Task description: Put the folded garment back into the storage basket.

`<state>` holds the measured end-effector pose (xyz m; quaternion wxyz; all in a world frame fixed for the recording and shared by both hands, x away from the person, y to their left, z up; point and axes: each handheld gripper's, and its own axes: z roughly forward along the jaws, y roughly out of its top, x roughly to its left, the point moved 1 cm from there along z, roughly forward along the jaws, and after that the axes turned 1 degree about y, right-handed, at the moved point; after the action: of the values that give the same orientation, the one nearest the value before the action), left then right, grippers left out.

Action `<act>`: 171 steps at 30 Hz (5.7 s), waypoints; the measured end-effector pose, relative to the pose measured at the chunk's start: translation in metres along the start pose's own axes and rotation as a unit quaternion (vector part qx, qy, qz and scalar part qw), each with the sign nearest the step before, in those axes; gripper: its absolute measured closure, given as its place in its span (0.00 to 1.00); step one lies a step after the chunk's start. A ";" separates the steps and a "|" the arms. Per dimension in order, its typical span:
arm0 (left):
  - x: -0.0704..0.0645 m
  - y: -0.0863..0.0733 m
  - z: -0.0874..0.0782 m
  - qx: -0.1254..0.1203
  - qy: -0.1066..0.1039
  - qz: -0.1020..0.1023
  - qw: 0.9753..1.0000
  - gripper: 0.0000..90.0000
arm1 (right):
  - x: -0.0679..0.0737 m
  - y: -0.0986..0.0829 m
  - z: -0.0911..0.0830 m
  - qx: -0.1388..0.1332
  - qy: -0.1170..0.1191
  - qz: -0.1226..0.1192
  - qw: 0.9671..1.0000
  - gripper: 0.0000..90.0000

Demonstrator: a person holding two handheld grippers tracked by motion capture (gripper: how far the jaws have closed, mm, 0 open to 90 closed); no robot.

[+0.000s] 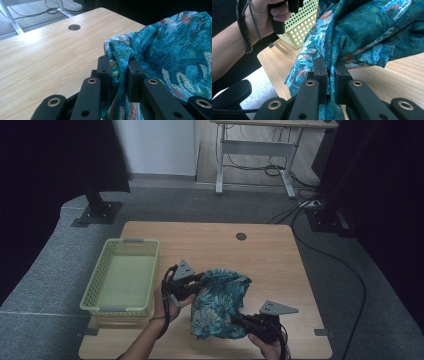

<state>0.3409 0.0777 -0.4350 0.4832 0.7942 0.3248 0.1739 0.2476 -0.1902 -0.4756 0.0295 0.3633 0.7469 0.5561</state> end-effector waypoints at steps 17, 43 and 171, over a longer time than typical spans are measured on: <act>0.011 -0.002 -0.017 0.000 0.012 -0.001 1.000 0.85 | 0.009 0.012 0.018 0.003 0.015 -0.008 1.000 0.92; 0.029 -0.001 -0.048 -0.007 0.039 -0.007 0.999 0.85 | 0.021 0.030 0.044 0.004 0.042 -0.013 0.999 0.92; 0.123 -0.014 -0.148 -0.016 0.119 -0.056 0.991 0.84 | 0.069 0.106 0.157 0.030 0.121 -0.039 0.991 0.91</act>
<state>0.3379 0.2632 -0.3816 0.4624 0.7408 0.4211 0.2452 0.3213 -0.0105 -0.4201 -0.0501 0.2649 0.7748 0.5719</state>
